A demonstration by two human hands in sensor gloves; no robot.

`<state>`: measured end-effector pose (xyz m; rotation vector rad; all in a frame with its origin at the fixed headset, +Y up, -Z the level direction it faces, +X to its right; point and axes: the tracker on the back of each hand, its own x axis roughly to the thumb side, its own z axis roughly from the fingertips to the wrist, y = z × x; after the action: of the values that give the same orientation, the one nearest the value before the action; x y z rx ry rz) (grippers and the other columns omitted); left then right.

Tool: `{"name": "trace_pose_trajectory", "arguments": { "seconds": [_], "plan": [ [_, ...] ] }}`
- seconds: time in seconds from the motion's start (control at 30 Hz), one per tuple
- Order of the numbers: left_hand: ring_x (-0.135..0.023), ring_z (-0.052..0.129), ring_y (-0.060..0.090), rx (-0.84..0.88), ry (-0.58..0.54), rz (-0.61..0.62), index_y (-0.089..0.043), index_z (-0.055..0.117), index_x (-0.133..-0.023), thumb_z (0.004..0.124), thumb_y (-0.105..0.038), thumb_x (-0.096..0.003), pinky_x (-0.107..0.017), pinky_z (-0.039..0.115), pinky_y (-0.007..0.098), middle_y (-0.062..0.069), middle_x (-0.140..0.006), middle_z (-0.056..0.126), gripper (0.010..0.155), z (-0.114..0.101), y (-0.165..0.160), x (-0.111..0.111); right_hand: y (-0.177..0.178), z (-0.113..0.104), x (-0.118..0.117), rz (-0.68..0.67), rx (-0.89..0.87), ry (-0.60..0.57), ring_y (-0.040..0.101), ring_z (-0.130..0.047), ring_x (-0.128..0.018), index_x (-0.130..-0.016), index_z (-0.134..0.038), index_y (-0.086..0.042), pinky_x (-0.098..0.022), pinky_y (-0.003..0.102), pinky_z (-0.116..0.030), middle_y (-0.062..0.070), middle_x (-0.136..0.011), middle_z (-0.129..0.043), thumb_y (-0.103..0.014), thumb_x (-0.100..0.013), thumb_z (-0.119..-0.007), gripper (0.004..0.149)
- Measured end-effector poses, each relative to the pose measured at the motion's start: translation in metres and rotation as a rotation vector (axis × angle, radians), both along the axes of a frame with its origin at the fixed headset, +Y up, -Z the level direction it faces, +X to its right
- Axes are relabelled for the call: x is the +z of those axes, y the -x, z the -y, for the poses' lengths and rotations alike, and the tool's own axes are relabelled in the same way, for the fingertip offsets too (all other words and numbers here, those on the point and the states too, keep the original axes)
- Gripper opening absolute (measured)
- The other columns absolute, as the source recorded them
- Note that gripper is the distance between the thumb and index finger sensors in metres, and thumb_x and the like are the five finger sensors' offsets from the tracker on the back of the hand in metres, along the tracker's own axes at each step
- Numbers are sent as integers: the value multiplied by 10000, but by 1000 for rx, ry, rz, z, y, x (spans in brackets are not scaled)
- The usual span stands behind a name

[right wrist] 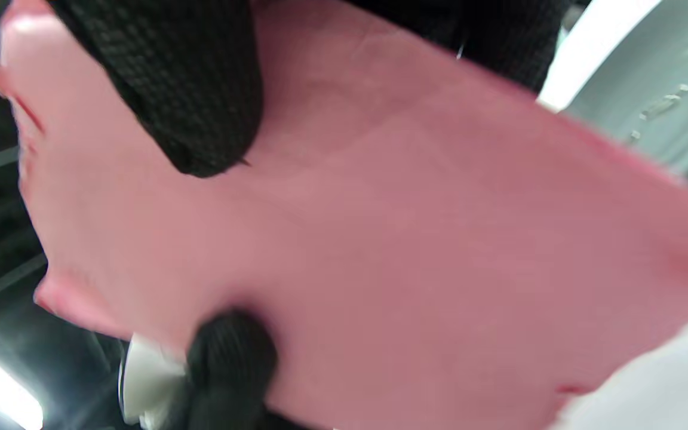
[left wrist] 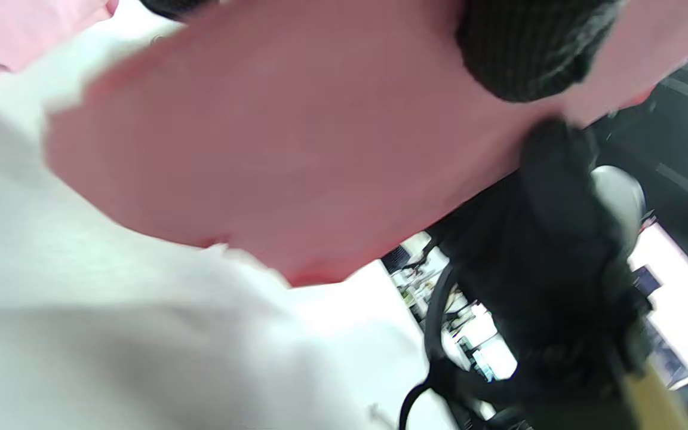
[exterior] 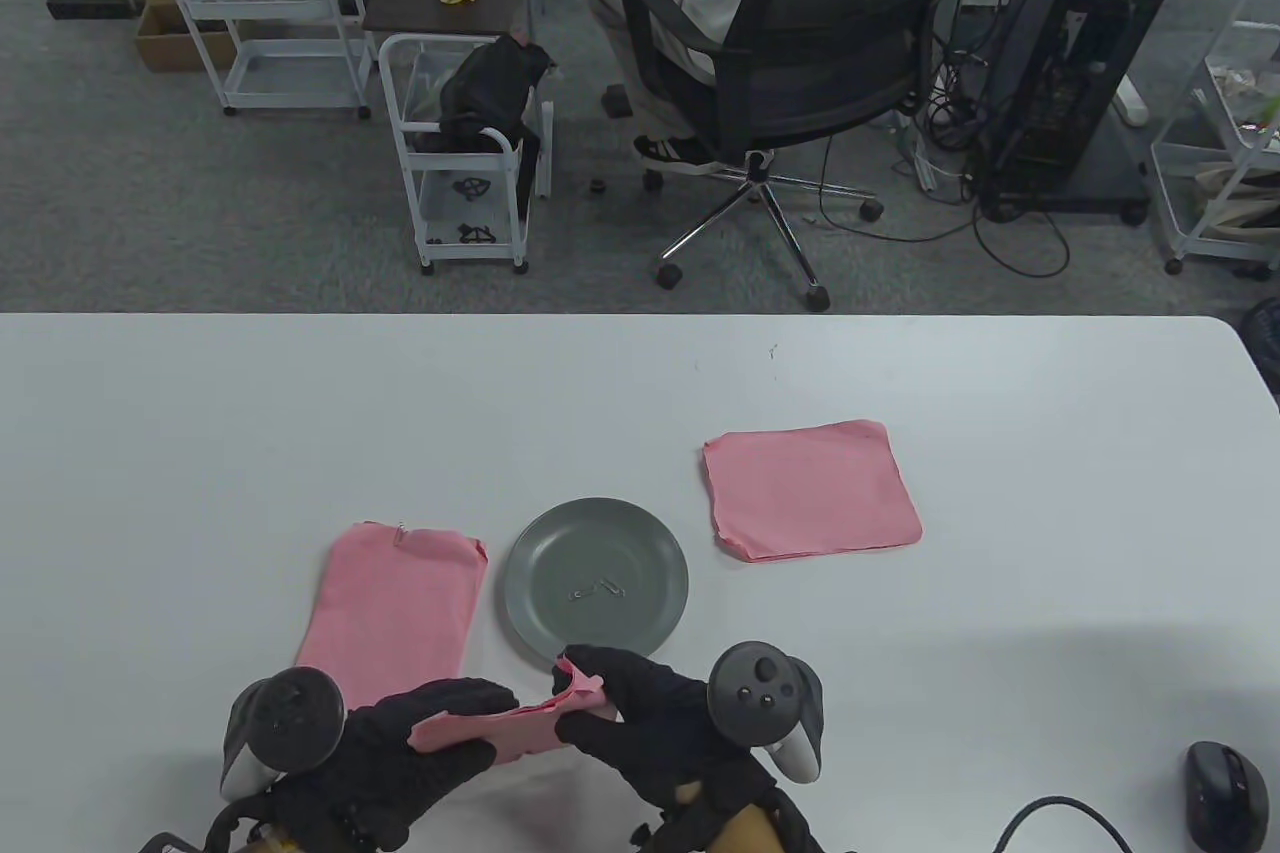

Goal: Pinch and push to attach paper clips

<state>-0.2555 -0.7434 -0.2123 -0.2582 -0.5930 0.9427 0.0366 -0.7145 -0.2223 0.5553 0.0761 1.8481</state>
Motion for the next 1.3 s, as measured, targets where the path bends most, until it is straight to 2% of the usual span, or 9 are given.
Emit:
{"name": "trace_pose_trajectory", "arguments": {
  "seconds": [0.17,0.27,0.4,0.47,0.77,0.9,1.13,1.17,1.3],
  "plan": [
    [-881,924,236,107,-27,-51,-341,841,-902,820,-496,-441,-732,640,560,-43,-917,903,487,-9,10,-2,-8,-2,5,84,51,-99,283,-959,-688,-855,-723,-246,-643,535,-724,2,-818,-863,-359,-435,-880,462],
    [-883,925,237,48,-56,-51,-346,851,-895,819,-497,-441,-734,635,567,-47,-910,914,479,-8,12,-3,-8,1,4,65,32,-78,294,-961,-675,-842,-738,-240,-637,540,-724,12,-805,-873,-343,-439,-880,439],
    [-939,871,277,-179,56,-54,-347,838,-918,825,-498,-438,-744,606,587,-34,-954,886,503,10,8,-9,-7,14,-2,84,167,-108,292,-971,-665,-826,-751,-245,-624,543,-733,10,-794,-884,-354,-426,-885,436],
    [-925,885,277,-212,88,-60,-353,826,-928,821,-497,-441,-736,623,579,-29,-947,893,508,18,8,-12,-4,19,-4,55,155,-60,312,-965,-662,-824,-755,-230,-618,558,-723,28,-795,-880,-345,-423,-889,438],
    [-860,951,252,-132,24,-30,-330,868,-896,822,-501,-435,-718,660,564,-35,-887,949,494,2,7,-5,-2,1,7,33,143,-129,303,-969,-663,-831,-754,-236,-621,543,-732,22,-800,-881,-369,-434,-876,436],
    [-872,941,253,-209,120,15,-350,858,-899,811,-509,-443,-717,663,558,-44,-890,947,485,20,2,-10,0,21,-3,-42,258,19,336,-942,-710,-873,-727,-209,-630,564,-707,51,-847,-853,-372,-446,-872,480],
    [-843,964,251,-117,46,-6,-321,880,-886,825,-496,-435,-704,682,546,-34,-862,970,487,-2,3,-2,-1,-3,9,4,178,-96,305,-972,-675,-842,-761,-237,-621,538,-738,23,-811,-889,-386,-443,-867,439],
    [-843,966,248,-128,51,-4,-325,880,-888,824,-497,-435,-705,682,547,-37,-862,972,488,0,3,-2,-1,-1,8,-5,167,-81,326,-957,-701,-867,-745,-221,-625,552,-725,45,-839,-871,-394,-438,-872,480],
    [-845,959,253,-231,144,9,-335,876,-886,819,-494,-441,-701,687,536,-38,-860,971,476,20,2,-9,-1,22,-3,11,252,0,321,-974,-675,-835,-777,-229,-611,551,-737,33,-805,-900,-365,-445,-868,423]
  ]
}}
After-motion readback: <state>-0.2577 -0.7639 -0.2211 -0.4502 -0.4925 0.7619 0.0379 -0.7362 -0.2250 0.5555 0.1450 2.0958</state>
